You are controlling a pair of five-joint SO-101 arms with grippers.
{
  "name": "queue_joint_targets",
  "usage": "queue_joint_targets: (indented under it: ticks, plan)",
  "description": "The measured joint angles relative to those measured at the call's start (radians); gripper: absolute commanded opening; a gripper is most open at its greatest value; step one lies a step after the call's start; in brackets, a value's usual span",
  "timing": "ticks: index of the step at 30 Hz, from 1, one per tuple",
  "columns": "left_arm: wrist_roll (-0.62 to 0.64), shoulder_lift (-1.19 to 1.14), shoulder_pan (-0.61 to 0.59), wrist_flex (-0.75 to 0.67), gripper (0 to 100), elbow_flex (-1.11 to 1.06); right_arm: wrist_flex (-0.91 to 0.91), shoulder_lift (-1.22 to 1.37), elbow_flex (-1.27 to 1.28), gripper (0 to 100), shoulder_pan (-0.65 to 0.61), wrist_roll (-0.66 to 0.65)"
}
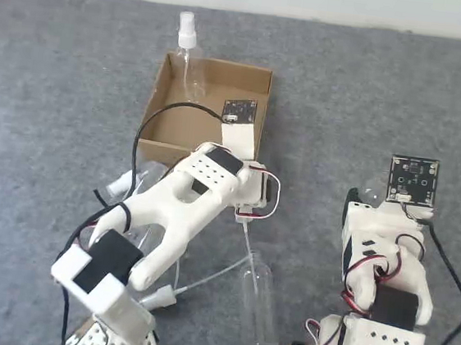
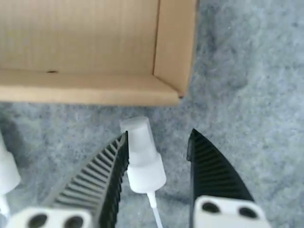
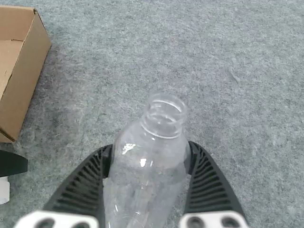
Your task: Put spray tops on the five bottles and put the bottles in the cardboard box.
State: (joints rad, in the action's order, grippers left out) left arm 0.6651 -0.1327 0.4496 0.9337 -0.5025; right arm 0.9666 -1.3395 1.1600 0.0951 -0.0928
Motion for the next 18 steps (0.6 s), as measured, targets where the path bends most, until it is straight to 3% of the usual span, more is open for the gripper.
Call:
queue_joint_targets:
  ticks: [8,18]
  plan:
    - [0.0,-0.064,0.0,0.011,12,0.015,0.0,0.0,0.0,0.8,0.0,0.0]
    - [0.002,-0.272,0.003,0.227,7,0.287,0.0,0.0,0.0,0.8,0.0,0.0]
